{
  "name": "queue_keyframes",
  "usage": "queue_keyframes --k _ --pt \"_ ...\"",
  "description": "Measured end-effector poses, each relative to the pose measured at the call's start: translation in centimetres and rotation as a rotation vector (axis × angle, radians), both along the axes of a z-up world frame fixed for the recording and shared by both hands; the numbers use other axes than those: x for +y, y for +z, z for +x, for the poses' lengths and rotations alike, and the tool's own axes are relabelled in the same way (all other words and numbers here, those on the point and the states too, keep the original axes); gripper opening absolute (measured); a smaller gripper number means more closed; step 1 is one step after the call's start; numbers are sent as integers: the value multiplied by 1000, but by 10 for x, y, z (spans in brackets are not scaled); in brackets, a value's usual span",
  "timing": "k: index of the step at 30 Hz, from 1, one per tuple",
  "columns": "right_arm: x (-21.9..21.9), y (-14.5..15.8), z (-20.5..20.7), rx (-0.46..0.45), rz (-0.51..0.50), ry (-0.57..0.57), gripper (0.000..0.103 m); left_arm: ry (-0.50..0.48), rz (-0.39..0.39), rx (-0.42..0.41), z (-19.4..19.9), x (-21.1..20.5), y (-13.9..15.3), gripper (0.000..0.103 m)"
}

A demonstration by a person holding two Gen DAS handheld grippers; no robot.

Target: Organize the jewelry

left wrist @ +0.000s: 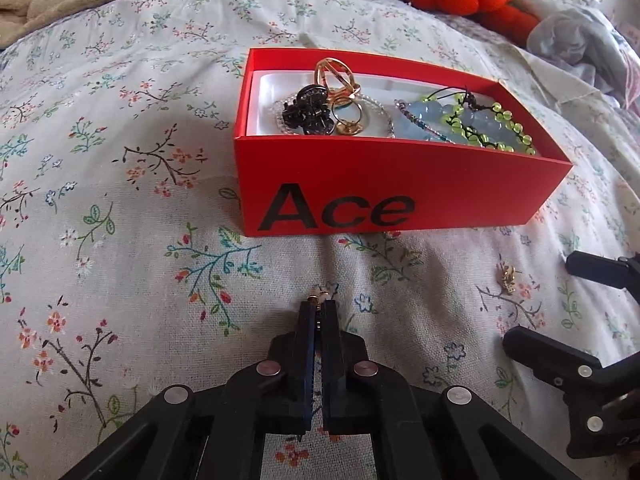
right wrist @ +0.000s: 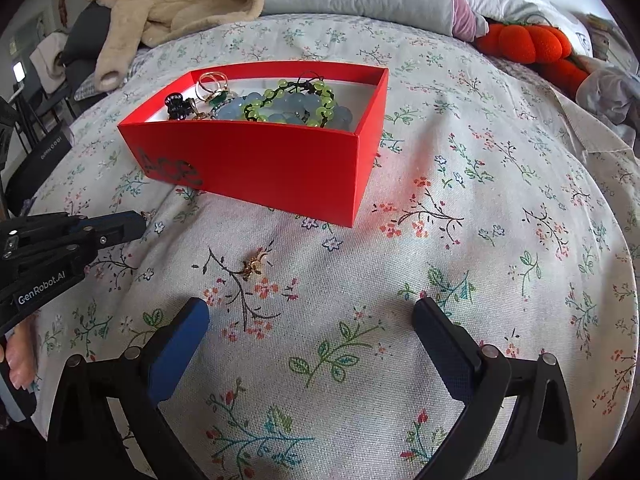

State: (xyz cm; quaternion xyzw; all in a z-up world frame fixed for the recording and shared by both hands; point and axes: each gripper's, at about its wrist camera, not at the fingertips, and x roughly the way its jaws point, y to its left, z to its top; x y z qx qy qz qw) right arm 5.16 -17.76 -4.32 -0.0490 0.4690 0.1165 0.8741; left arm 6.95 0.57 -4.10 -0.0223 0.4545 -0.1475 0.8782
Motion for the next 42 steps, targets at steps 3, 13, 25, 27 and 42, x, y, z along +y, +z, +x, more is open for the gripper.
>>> queue_keyframes --k 3,13,25,27,42 --pt "3 1 3 -1 4 2 103 10 -12 5 -3 4 2 0" --pt "17 6 9 -5 26 26 70 38 -35 -2 -5 16 10 0" --pt "16 10 14 23 96 42 11 56 -56 8 -4 23 14 0" --pt "14 11 16 36 110 46 11 61 -71 22 -1 24 17 0" --pt "-17 67 33 85 276 -38 10 51 -183 -19 13 17 72 0"
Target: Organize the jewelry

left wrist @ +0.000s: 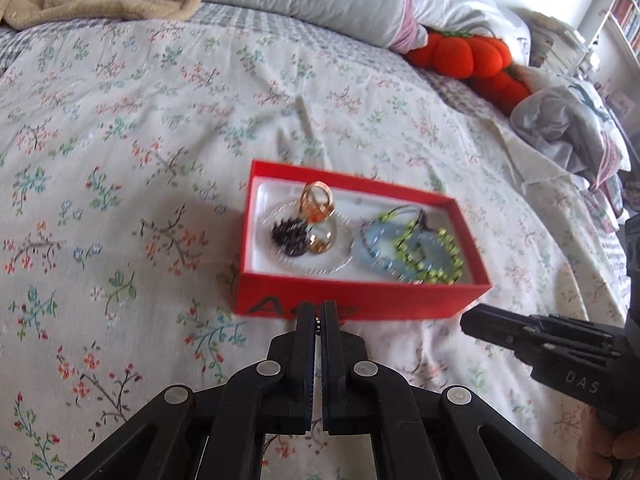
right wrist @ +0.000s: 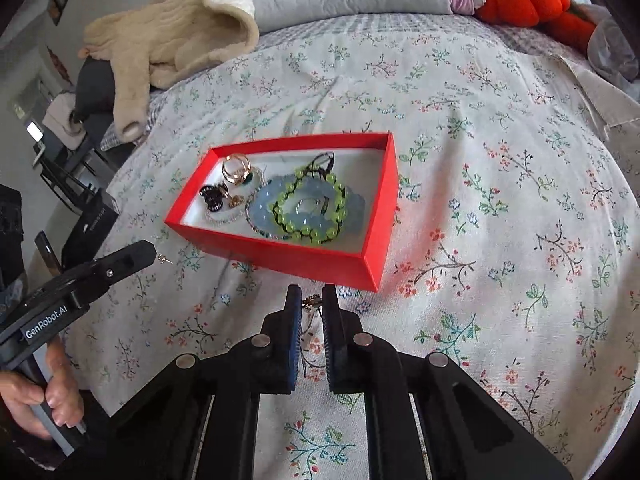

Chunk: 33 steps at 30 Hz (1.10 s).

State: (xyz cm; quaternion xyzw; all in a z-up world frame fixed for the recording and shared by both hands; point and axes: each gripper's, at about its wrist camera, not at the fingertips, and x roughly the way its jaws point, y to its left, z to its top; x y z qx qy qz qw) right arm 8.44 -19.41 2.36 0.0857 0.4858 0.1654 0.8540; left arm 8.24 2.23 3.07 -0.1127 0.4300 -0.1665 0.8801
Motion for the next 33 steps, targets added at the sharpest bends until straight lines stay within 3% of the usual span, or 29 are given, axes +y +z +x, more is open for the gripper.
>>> queue_keyframes --k 10,19,29,33 --pt "-7 29 26 -17 66 -48 10 1 -32 31 27 -12 6 0" --pt "2 21 50 23 52 -55 11 21 -57 78 51 -21 -6 0" --pt "9 3 59 72 27 -42 11 27 0 73 57 -30 -12 0" --pt "6 7 60 71 34 -54 12 42 15 70 55 -28 -10 13"
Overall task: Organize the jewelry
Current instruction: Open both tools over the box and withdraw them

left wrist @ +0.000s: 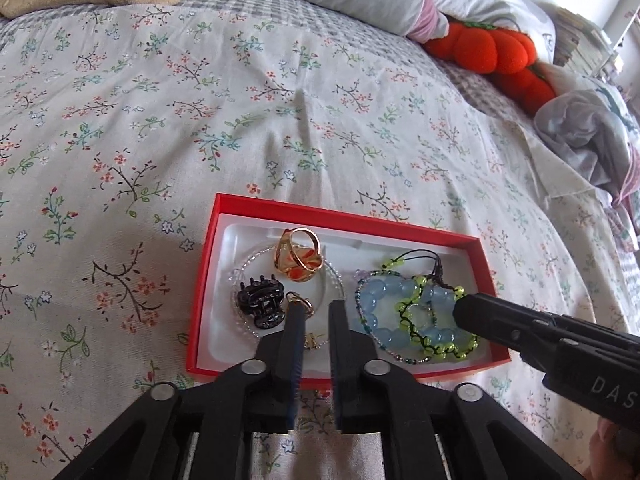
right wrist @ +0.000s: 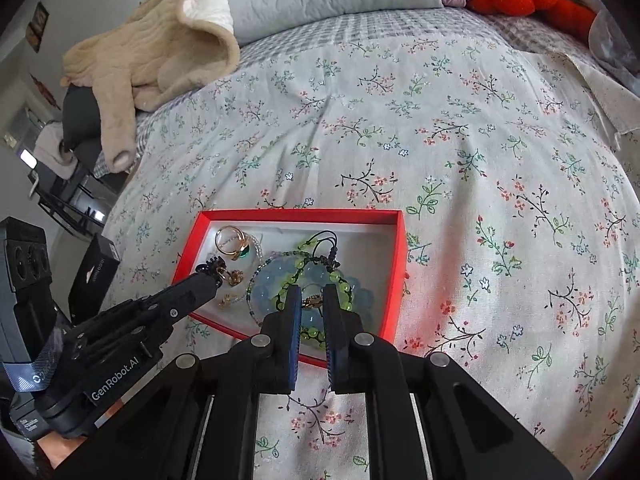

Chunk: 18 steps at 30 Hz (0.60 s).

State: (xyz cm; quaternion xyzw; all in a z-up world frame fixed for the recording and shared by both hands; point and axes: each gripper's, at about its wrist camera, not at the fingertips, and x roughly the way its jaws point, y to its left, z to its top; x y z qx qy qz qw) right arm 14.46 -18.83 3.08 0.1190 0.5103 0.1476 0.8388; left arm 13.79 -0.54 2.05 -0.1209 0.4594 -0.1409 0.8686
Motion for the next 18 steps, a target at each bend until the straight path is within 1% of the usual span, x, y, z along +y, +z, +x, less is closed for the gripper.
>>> queue_keyframes --k 1,3,5,7,9,11,13,16,17,18 --pt "0 1 0 3 3 2 12 4 4 -4 -1 1 1 17" --pt "-1 4 -1 1 -5 2 12 6 14 -13 -4 2 4 20" --pt "-1 7 -4 -9 -22 4 15 8 27 -15 -7 3 6 22" --pt "-1 10 -6 -12 -25 9 21 6 39 -16 -10 4 8 30" --pt "0 13 -10 -25 -35 10 24 12 49 -23 -15 5 11 33" --pt "1 17 -14 -40 -55 15 24 11 60 -29 -19 7 14 34" --pt "3 20 -19 -51 -75 21 24 11 74 -29 -23 8 16 39" --pt "6 24 -26 -70 -99 33 26 11 92 -31 -28 10 18 43" --pt "6 25 -28 -78 -107 36 28 9 97 -31 -30 10 19 44" --pt "7 26 -31 -89 -118 38 35 6 104 -30 -32 11 19 49"
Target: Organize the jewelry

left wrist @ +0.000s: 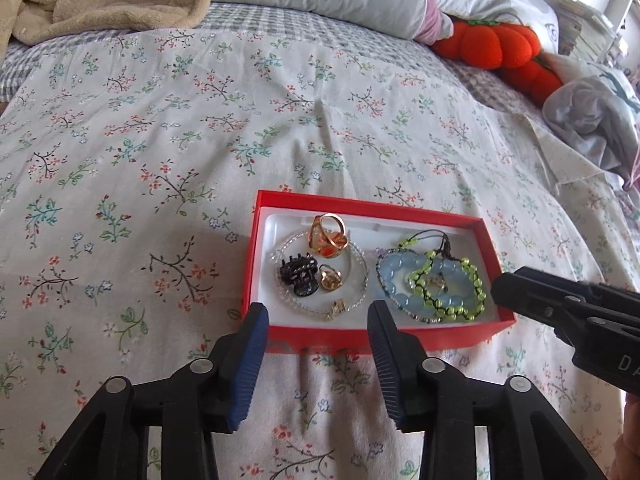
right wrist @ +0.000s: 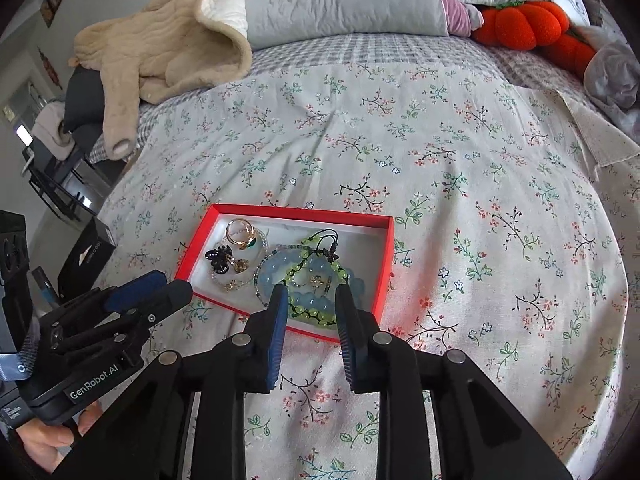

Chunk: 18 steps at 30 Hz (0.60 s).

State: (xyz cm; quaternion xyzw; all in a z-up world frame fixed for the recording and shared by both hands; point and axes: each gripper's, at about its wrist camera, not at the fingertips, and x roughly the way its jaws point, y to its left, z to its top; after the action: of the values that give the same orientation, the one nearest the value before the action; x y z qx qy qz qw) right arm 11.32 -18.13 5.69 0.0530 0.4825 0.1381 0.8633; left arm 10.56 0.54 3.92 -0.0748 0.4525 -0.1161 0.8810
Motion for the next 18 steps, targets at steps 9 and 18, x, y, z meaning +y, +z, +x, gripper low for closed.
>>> queue_keyframes --k 9,18 --pt "2 2 -24 -57 -62 2 59 6 97 1 -23 9 -9 80" --pt "-1 -9 -51 -58 -130 -45 91 74 191 12 -49 13 -16 103"
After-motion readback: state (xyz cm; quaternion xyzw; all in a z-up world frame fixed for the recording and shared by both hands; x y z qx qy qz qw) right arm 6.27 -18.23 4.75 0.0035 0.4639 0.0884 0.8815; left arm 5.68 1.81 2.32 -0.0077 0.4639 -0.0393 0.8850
